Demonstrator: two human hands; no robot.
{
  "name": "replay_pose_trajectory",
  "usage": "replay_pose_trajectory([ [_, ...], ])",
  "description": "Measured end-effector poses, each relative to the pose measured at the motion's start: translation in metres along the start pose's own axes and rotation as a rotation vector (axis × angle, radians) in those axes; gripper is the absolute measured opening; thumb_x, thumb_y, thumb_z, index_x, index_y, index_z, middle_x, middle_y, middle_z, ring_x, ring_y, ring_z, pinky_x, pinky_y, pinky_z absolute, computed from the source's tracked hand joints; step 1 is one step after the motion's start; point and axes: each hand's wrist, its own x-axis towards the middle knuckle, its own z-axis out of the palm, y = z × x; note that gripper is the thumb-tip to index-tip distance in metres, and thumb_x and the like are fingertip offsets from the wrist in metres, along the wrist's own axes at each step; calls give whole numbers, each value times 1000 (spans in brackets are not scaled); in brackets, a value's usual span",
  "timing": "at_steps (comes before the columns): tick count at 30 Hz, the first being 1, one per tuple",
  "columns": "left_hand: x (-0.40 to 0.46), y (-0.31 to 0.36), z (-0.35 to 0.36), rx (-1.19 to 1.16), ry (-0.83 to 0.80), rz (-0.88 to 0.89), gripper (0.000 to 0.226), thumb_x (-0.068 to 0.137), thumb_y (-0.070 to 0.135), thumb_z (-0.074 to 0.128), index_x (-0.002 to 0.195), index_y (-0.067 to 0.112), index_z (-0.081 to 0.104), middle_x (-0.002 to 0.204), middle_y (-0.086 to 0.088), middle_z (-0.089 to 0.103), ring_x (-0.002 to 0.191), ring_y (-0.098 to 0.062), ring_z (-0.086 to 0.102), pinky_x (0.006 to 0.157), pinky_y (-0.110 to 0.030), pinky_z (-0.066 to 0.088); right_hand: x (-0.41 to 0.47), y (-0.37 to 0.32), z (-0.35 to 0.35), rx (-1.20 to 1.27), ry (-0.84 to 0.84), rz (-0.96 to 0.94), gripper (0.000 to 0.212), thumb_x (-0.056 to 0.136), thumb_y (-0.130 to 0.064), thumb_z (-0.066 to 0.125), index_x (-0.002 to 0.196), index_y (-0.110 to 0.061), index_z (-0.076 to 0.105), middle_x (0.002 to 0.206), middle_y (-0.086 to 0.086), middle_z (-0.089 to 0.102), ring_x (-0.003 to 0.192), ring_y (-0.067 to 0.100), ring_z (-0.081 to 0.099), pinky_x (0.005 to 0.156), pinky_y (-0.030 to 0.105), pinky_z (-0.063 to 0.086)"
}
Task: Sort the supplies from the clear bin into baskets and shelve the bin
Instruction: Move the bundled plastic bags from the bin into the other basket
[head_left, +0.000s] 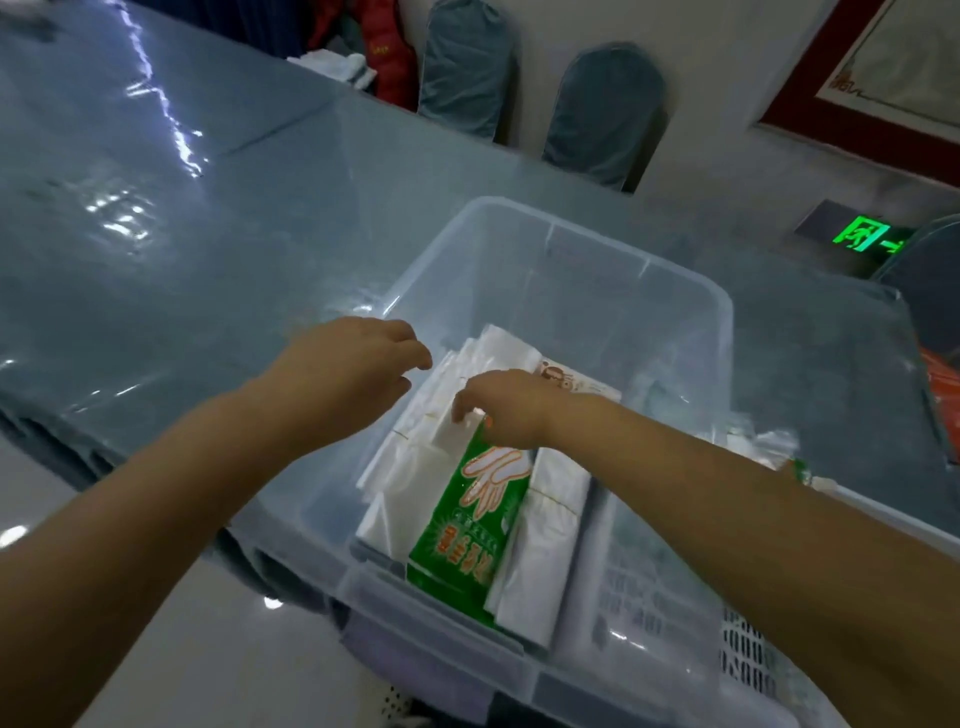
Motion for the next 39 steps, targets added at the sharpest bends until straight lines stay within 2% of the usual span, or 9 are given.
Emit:
replay_pose_trajectory([
  [4,0,-3,5,10,70,142,27,85,28,59,112,29,63,116,8,65,97,-21,61,75,-28,37,1,-11,14,-364,-81,-142,39,78,-21,59,117,-24,56,113,3,58,104,26,49,81,36,31],
  [8,1,-7,10,7,65,198,27,87,32,55,113,31,61,114,11,65,98,-15,61,81,-26,36,-17,-4,5,-401,-296,-68,37,84,-11,52,117,-27,60,112,2,61,103,26,53,74,35,37],
  [11,1,-8,12,-43,55,184,25,88,34,52,112,34,61,112,13,65,96,-12,61,78,-21,29,-24,1,-8,-186,-547,86,30,86,-14,55,113,-17,66,117,2,62,101,22,58,76,31,44],
  [14,2,-7,10,-72,69,145,25,90,33,49,112,35,61,111,14,65,93,-13,61,74,-20,26,-16,9,-21,232,-600,315,27,82,-25,60,100,-7,71,98,3,69,80,13,60,64,21,45],
  [18,1,-6,8,-115,67,126,24,91,29,49,110,33,63,109,14,67,93,-15,60,72,-21,30,13,15,-4,424,-133,602,27,83,-33,56,79,-6,58,76,6,59,62,20,57,53,27,49],
  [25,0,-9,9,-128,62,126,24,93,29,46,109,33,62,105,15,66,93,-14,59,75,-22,36,46,2,38,1023,312,1005,56,73,-39,72,114,-9,46,101,10,57,88,28,59,75,35,52],
  [28,0,-9,9,-133,55,123,25,93,29,45,111,34,61,106,15,66,93,-13,58,78,-23,39,40,6,36,1046,456,966,42,71,-22,75,104,-14,51,101,8,61,90,28,60,81,38,53],
  [33,1,-8,4,-215,56,103,24,92,23,49,110,28,63,110,11,65,96,-13,59,78,-22,39,13,15,-12,753,566,807,17,76,-21,68,85,-10,59,81,5,60,71,23,57,55,25,41],
  [39,33,-2,-11,-852,102,-205,50,83,28,64,129,18,46,111,10,56,95,-9,59,76,-22,45,-28,-8,-69,1509,745,427,10,78,-10,71,82,-15,64,70,1,73,64,15,70,52,24,54],
])
